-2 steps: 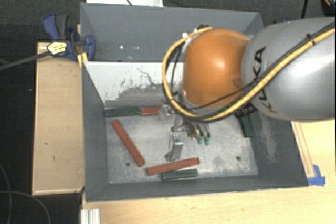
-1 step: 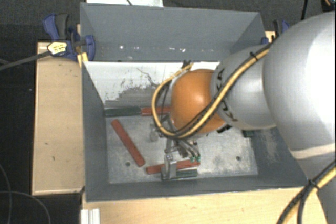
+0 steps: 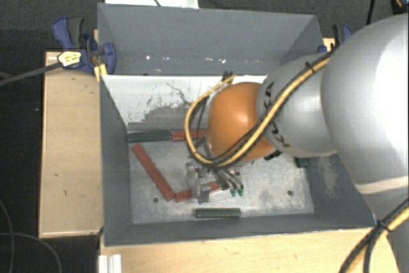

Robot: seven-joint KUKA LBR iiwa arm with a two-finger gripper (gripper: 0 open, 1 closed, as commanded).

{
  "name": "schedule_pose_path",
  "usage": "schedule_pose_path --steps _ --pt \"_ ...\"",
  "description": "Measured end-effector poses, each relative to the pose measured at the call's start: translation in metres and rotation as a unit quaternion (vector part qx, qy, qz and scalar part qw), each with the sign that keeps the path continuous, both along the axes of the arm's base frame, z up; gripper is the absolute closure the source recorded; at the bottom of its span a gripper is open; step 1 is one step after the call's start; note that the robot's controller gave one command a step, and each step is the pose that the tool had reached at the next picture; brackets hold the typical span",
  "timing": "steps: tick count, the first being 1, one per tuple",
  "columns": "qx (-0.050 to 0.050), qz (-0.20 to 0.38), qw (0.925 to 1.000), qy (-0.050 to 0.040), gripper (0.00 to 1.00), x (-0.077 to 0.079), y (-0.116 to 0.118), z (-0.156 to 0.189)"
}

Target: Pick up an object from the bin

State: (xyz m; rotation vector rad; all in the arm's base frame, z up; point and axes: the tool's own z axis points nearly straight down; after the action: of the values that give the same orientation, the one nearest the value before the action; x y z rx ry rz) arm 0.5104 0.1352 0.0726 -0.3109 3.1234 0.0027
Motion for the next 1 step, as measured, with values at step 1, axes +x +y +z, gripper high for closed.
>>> schedule_pose_path --steps 1 --pt "0.0 -0.002 1.0 0.0003 0.0 0.0001 -0.0002 -0.0008"
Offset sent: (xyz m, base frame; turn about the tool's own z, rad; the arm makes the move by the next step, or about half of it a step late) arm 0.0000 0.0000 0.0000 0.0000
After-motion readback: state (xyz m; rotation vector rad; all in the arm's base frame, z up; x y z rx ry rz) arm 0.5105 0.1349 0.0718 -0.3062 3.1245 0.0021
